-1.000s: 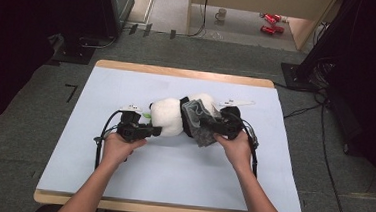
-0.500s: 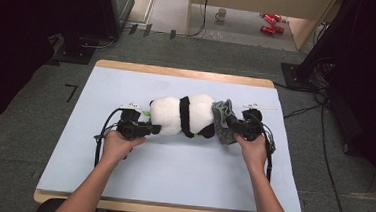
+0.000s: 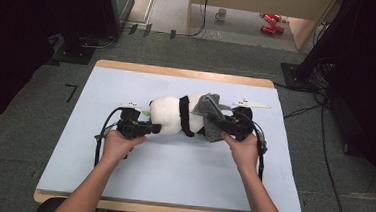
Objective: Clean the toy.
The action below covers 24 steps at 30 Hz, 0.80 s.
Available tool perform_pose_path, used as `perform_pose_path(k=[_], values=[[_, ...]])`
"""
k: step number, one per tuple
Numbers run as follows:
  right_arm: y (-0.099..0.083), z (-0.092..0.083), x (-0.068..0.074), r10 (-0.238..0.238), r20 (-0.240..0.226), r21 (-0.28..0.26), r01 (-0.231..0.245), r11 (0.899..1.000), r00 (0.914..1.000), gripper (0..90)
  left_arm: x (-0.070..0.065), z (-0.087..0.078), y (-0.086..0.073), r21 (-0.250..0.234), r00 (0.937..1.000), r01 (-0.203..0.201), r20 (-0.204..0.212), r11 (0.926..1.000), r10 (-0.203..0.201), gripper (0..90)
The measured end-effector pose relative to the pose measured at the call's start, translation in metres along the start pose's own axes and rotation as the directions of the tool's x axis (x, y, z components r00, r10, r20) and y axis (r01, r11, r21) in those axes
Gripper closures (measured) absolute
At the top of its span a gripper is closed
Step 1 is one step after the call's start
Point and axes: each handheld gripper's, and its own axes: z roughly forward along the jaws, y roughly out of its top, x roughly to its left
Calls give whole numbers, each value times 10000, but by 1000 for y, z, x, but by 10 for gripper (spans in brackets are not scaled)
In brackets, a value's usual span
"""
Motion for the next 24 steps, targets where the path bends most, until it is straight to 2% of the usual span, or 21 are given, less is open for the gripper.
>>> perform_pose_path(k=[5, 7, 9, 12, 15, 17, 19, 20, 22, 24], values=[[0, 14, 21, -388, -522, 332, 406, 9986, 9979, 804, -4, 0, -2, -3, 9999, -95, -49, 10000, 95, 687], [-1, 20, 28, -512, -775, 473, 549, 9974, 9957, 804, -6, 0, -3, -31, 10000, -83, 53, 10000, 83, 688], [-3, 28, 39, -670, -1113, 699, 751, 9947, 9915, 804, -7, 1, -3, -28, 9991, 154, 393, 9999, -152, 687], [-7, 41, 54, -932, -1477, 1035, 1091, 9886, 9846, 804, -13, 2, -5, 13, 9995, 57, 322, 10000, -58, 688], [-12, 53, 66, -1202, -1768, 1191, 1424, 9826, 9769, 804, -18, 1, -6, 1, 9996, 193, 214, 9998, -193, 690], [-15, 59, 69, -1275, -1869, 1265, 1526, 9802, 9741, 803, -22, -1, -6, -7, 9990, 328, 300, 9995, -328, 692], [-19, 64, 66, -1798, -1680, 1286, 2024, 9708, 9692, 805, -28, 0, -7, 72, 9998, 191, 94, 9998, -192, 698], [-21, 65, 62, -1911, -1701, 1237, 2133, 9691, 9667, 807, -28, 0, -8, 87, 9999, 136, 61, 9999, -137, 699], [-21, 65, 58, -1787, -1667, 1354, 2021, 9700, 9697, 807, -24, 0, -8, 109, 9998, 208, 75, 9997, -208, 700], [-19, 63, 52, -1857, -1300, 1410, 2035, 9689, 9740, 806, -21, -2, -7, 113, 9997, 252, 27, 9996, -252, 701]])
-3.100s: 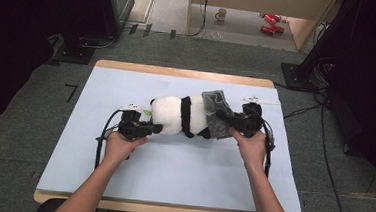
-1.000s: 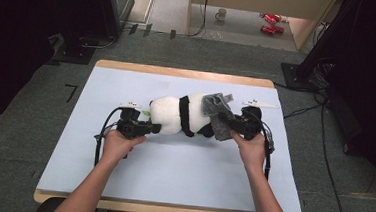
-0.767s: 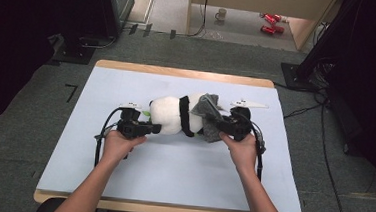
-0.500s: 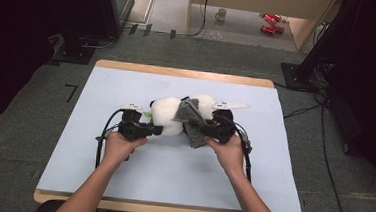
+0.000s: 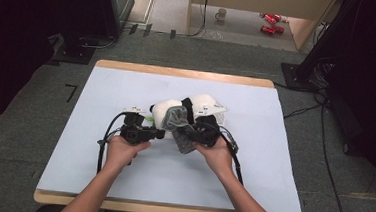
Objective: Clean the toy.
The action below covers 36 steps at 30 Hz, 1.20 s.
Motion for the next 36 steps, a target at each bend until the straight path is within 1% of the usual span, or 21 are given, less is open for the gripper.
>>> perform_pose_path(k=[2, 3, 4, 6, 8, 9, 12, 15, 17, 19, 20, 21, 22, 23, 24, 25, 27, 29, 31, 32, 36], values=[[-1, -5, -10, 200, 465, 99, -205, 9997, 9987, 806, 3, -1, 0, -4, 10000, -15, -12, 10000, 15, 702], [-1, -7, -15, 336, 535, 115, -343, 9993, 9980, 806, 4, -2, 0, 4, 10000, -75, 14, 10000, 75, 702], [-3, -11, -24, 582, 557, 65, -586, 9983, 9967, 807, 4, -2, 1, -25, 9999, -152, 49, 9999, 152, 702], [-4, -18, -36, 965, 452, -60, -963, 9953, 9943, 808, 4, -1, 2, 15, 9994, -335, 37, 9994, 335, 704], [-4, -24, -41, 1045, 525, -136, -1039, 9945, 9931, 810, 5, -2, 3, 65, 9986, -532, -35, 9986, 532, 707], [-4, -26, -43, 1068, 568, -150, -1061, 9942, 9927, 813, 8, -3, 3, 66, 9987, -508, -45, 9987, 509, 707], [-6, -36, -51, 1252, 932, -285, -1231, 9920, 9877, 815, 14, -5, 4, 55, 9992, -406, -44, 9992, 406, 708], [-10, -42, -61, 1620, 1044, -400, -1586, 9865, 9813, 814, 16, -4, 5, 87, 9987, -506, -74, 9987, 507, 708], [-13, -45, -66, 1746, 1137, -455, -1705, 9843, 9780, 813, 17, -4, 6, 88, 9984, -548, -116, 9985, 549, 708], [-15, -48, -72, 1896, 1357, -480, -1847, 9816, 9724, 812, 19, -4, 6, 73, 9980, -593, -196, 9982, 594, 708], [-18, -50, -76, 1970, 1626, -446, -1922, 9803, 9668, 811, 20, -4, 6, 78, 9980, -584, -226, 9983, 586, 707], [-20, -50, -79, 2075, 1787, -443, -2028, 9782, 9618, 811, 22, -5, 6, 109, 9977, -567, -355, 9983, 570, 707], [-24, -51, -85, 2279, 2126, -326, -2262, 9735, 9502, 812, 23, -5, 7, 109, 9974, -591, -398, 9982, 595, 707], [-27, -50, -89, 2369, 2285, -213, -2385, 9709, 9443, 811, 25, -5, 7, 105, 9977, -525, -422, 9986, 529, 707], [-32, -48, -94, 2557, 2386, -60, -2619, 9651, 9369, 812, 27, -6, 7, 103, 9981, -475, -386, 9988, 478, 706], [-36, -47, -97, 2678, 2443, 14, -2765, 9610, 9320, 812, 28, -6, 8, 84, 9981, -473, -385, 9988, 476, 706], [-37, -46, -101, 2862, 2435, 21, -2956, 9553, 9267, 812, 29, -6, 8, 67, 9986, -413, -332, 9991, 415, 705], [-35, -51, -101, 2802, 2516, -133, -2862, 9581, 9264, 813, 29, -6, 8, 73, 9987, -387, -318, 9992, 389, 704], [-34, -57, -103, 2874, 2541, -319, -2890, 9568, 9235, 813, 29, -6, 8, 84, 9988, -378, -301, 9993, 380, 704], [-33, -62, -104, 3024, 2474, -489, -2998, 9527, 9205, 813, 29, -5, 8, 83, 9989, -373, -298, 9993, 376, 704], [-28, -76, -105, 3377, 1910, -1124, -3212, 9403, 9217, 814, 28, -5, 7, 106, 9986, -441, -304, 9990, 444, 703]])
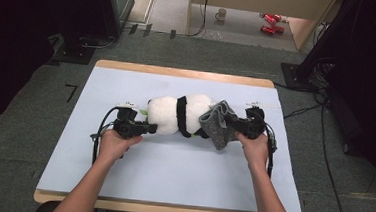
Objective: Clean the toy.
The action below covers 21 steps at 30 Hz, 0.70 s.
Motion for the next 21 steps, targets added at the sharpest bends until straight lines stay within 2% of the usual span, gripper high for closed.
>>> perform_pose_path(k=[6, 10, 13, 17, 21], values=[[12, -19, 5, -96, -103, -753, 88, 9971, 9999, 815, -1, 0, -1, 50, 9999, -103, -30, 9999, 103, 702], [18, -33, 0, 108, -97, -1301, -119, 9914, 9999, 815, -1, 1, -1, 53, 10000, -85, 9, 10000, 85, 702], [22, -40, 0, 252, -367, -1514, -305, 9880, 9990, 815, -2, 1, -1, 45, 9999, -73, 91, 10000, 73, 702], [27, -41, 9, 96, -787, -1502, -214, 9884, 9969, 815, -6, 0, -1, 14, 9998, -150, 108, 9999, 150, 704], [31, -39, 28, -242, -1325, -1436, 50, 9896, 9909, 815, -11, 0, -2, -22, 9993, -157, 353, 9999, 157, 707]])
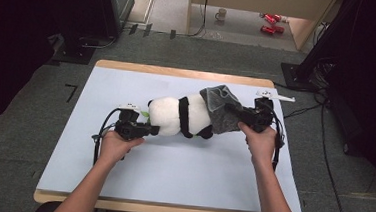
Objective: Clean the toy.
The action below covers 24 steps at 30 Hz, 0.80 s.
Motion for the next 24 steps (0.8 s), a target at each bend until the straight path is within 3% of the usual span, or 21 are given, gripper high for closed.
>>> perform_pose_path(k=[4, 9, 15, 20, 24], values=[[-3, 15, 19, -401, -513, 544, 429, 9976, 9979, 815, -9, 5, -4, -113, 9999, 56, 139, 9999, -55, 706], [-14, 40, 33, -754, -840, 1442, 870, 9857, 9936, 815, -17, 8, -7, -221, 9996, -106, 244, 9997, 111, 706], [-18, 49, 42, -1013, -1103, 1712, 1193, 9780, 9887, 813, -28, 8, -9, -436, 9989, -367, 270, 9984, 379, 705], [-20, 56, 46, -1236, -1020, 1964, 1418, 9702, 9871, 813, -31, 11, -11, -374, 9986, -481, 219, 9981, 489, 701], [-27, 64, 45, -1724, -560, 2313, 1807, 9560, 9834, 813, -32, 13, -11, -322, 9977, -656, 156, 9973, 662, 692]])
